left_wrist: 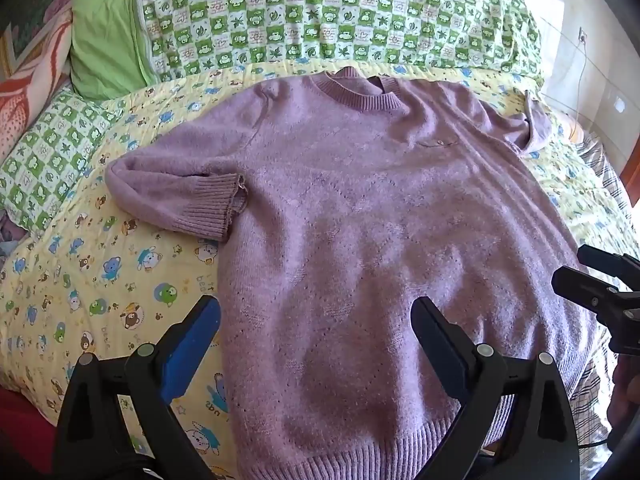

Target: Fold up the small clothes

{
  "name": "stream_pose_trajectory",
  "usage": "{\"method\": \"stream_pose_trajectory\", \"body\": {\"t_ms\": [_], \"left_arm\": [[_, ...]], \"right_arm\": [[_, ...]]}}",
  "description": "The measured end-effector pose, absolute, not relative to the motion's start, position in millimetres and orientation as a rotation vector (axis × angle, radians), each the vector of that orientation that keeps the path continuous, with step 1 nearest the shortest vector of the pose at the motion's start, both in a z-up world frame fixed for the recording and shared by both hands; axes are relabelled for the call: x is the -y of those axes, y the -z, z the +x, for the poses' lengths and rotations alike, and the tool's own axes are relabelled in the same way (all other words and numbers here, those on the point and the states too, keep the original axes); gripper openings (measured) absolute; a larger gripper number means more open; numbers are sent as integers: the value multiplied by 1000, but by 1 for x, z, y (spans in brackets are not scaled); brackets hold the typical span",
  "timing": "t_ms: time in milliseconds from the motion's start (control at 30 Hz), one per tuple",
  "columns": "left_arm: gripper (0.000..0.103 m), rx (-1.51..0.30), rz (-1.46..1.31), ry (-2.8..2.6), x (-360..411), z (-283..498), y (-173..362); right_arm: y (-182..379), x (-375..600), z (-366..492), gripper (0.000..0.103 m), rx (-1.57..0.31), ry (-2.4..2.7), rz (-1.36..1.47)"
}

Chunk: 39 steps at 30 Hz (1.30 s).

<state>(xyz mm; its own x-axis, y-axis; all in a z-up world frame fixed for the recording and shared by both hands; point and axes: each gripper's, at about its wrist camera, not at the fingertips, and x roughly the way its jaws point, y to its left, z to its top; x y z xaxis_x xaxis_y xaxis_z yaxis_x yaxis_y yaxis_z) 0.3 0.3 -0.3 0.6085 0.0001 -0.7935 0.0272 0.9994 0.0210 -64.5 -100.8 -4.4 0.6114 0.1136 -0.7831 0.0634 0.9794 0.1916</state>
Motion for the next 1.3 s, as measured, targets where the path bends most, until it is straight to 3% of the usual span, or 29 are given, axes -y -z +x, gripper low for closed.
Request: {"method": "stream_pose_trajectory", "body": {"t_ms": [1300], "left_arm": [[97, -925, 2, 37, 9, 23, 12]], "right_arm": [[12, 117, -52, 96, -933, 2, 262]]}}
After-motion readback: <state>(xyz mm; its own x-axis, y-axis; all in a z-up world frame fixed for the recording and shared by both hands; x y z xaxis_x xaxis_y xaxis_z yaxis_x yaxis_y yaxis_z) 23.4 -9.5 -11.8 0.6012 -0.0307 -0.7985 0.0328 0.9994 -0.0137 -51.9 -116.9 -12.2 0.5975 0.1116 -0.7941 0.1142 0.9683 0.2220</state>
